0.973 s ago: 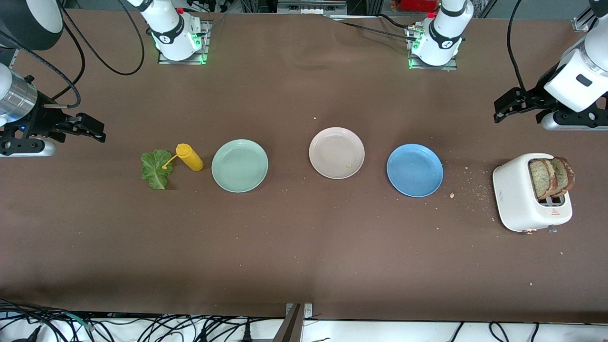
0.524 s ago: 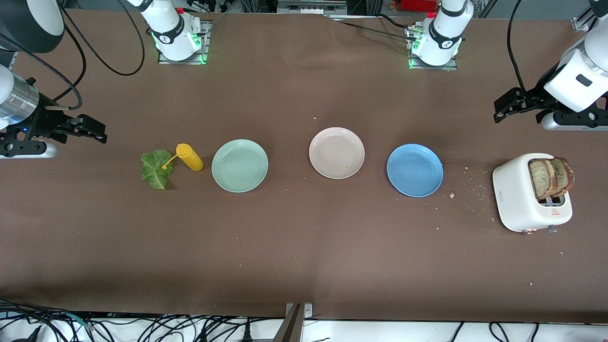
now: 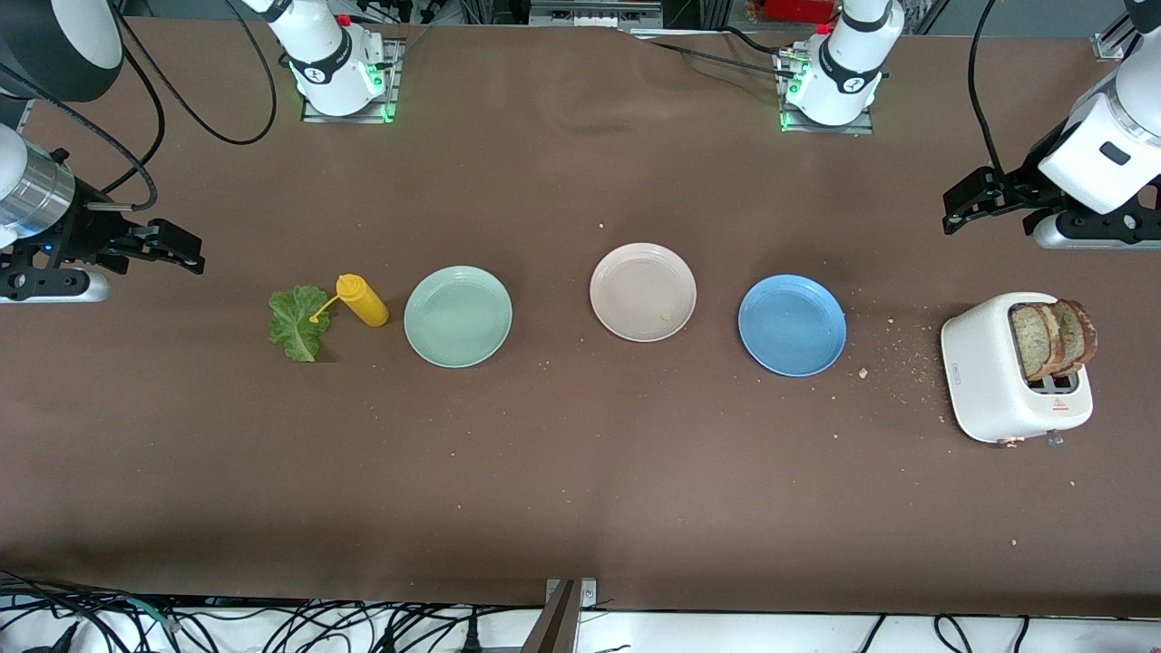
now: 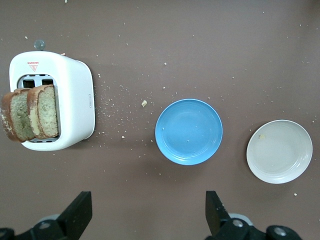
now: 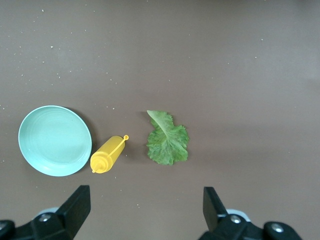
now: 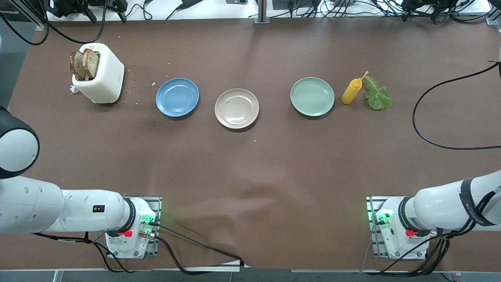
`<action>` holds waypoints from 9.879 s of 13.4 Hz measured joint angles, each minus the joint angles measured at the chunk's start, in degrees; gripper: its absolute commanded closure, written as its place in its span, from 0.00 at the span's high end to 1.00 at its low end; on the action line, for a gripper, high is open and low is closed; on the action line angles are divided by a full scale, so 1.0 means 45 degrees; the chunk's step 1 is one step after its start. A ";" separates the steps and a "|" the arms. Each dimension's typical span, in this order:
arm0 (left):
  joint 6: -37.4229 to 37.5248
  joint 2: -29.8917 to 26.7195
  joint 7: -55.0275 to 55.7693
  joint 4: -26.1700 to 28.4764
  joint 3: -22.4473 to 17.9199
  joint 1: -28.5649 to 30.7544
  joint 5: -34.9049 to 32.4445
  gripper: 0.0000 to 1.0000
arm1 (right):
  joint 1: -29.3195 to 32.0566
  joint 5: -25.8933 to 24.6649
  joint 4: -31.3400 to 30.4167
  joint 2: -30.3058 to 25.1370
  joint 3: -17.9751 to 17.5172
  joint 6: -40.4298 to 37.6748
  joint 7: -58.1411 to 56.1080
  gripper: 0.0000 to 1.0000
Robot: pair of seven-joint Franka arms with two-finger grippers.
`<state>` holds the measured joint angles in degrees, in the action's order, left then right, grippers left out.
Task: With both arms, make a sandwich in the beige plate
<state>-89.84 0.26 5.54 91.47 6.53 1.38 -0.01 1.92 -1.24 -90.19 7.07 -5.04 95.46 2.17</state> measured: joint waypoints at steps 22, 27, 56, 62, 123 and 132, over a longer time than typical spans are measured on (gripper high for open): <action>0.0021 0.0000 0.0000 0.0000 0.0002 0.0000 0.0000 1.00 | 0.0000 0.0057 0.0001 0.0104 0.0000 0.0012 0.0000 1.00; 0.0021 0.0000 0.0000 0.0000 0.0001 0.0000 0.0000 1.00 | 0.0000 0.0057 0.0001 0.0104 0.0000 0.0013 0.0000 1.00; 0.0076 0.0018 0.0008 0.0000 -0.0029 0.0077 0.0000 1.00 | 0.0000 0.0057 0.0027 0.0104 0.0000 0.0022 0.0000 1.00; 0.0147 0.0368 0.0008 0.0001 -0.0094 0.0221 0.0000 1.00 | 0.0000 0.0057 0.0027 0.0105 0.0000 0.0022 0.0000 1.00; -0.0340 0.4616 -0.1763 0.0445 0.5653 0.3438 0.4864 0.00 | 0.0003 0.0057 0.0082 0.0133 0.0003 0.0027 0.0000 1.00; -0.6823 0.7000 -0.6921 0.3290 0.5673 0.2126 0.8032 0.00 | 0.0003 0.0057 0.0107 0.0150 0.0003 0.0028 0.0000 1.00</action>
<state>-120.54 31.76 -25.60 106.28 32.06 10.95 36.13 1.94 -0.99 -89.70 7.75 -5.03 95.58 2.17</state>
